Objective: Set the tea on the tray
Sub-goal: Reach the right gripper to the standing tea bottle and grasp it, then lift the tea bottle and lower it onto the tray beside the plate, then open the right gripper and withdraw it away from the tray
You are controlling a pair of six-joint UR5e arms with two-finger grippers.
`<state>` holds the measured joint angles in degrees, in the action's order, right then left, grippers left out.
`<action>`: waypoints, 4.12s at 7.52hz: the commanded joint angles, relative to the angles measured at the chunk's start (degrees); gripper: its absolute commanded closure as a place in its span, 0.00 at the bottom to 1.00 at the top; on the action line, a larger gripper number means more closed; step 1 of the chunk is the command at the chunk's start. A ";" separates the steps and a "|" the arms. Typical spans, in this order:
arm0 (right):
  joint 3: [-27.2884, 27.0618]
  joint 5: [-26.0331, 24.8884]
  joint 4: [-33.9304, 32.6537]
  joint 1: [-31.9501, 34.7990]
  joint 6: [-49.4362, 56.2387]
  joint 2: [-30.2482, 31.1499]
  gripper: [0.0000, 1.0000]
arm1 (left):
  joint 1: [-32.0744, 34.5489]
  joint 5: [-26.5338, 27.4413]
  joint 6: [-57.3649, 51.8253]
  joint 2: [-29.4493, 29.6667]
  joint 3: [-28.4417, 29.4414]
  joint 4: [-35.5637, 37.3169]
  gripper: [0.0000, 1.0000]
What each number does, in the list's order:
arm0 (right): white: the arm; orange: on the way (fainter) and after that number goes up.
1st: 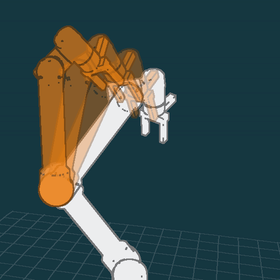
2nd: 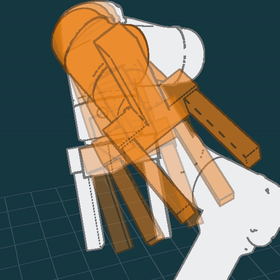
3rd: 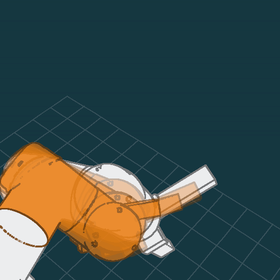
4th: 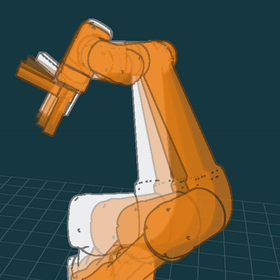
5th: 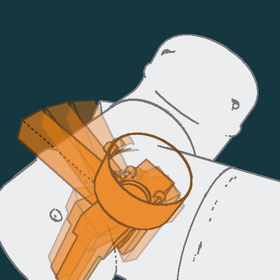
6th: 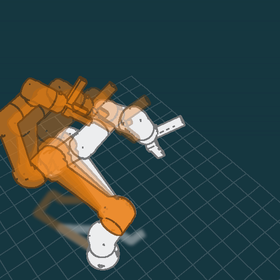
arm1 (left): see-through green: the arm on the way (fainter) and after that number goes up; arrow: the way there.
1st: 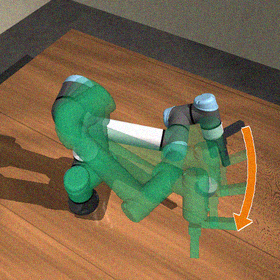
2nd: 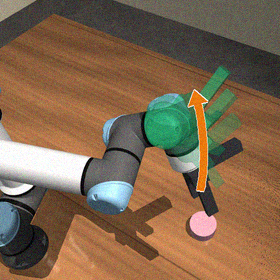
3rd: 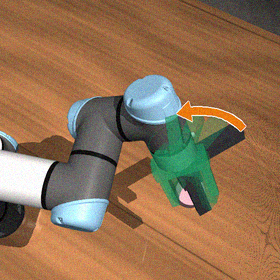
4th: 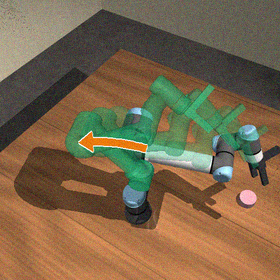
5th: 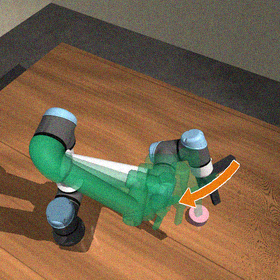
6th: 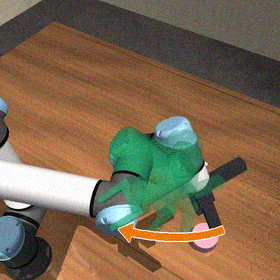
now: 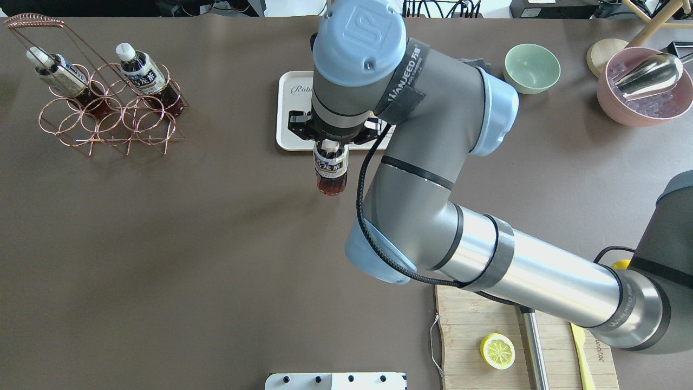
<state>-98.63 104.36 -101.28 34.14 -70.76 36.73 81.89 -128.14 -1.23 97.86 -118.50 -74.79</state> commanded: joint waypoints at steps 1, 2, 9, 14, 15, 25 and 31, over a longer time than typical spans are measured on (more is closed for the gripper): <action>12.61 6.17 -0.06 7.49 3.16 -10.14 1.00 | 3.60 0.00 -2.87 -5.27 -0.33 -2.35 0.03; 17.54 6.99 0.20 9.43 4.13 -13.93 1.00 | 6.24 -0.09 -4.20 -8.36 -0.16 -3.85 0.03; 54.32 8.31 20.42 12.18 8.53 -28.29 1.00 | 18.83 -4.31 -12.48 -15.95 2.22 -3.69 0.03; 54.94 11.21 22.53 11.21 10.20 -26.89 1.00 | 18.74 -4.31 -11.86 -12.35 3.89 -3.43 0.03; 54.94 11.74 23.14 11.30 10.38 -26.80 0.37 | 18.74 -4.31 -11.86 -12.35 3.89 -3.34 0.03; -9.86 23.15 -2.78 29.96 32.84 20.76 0.00 | 18.75 -6.24 -11.60 -12.61 3.27 -1.50 0.03; -7.66 29.94 -6.36 55.13 79.49 45.36 0.00 | 18.22 -5.80 -12.30 -10.67 4.49 -0.85 0.03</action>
<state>-110.70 134.29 -104.51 83.59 -2.63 81.15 100.35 -134.26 -13.41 87.53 -114.93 -72.40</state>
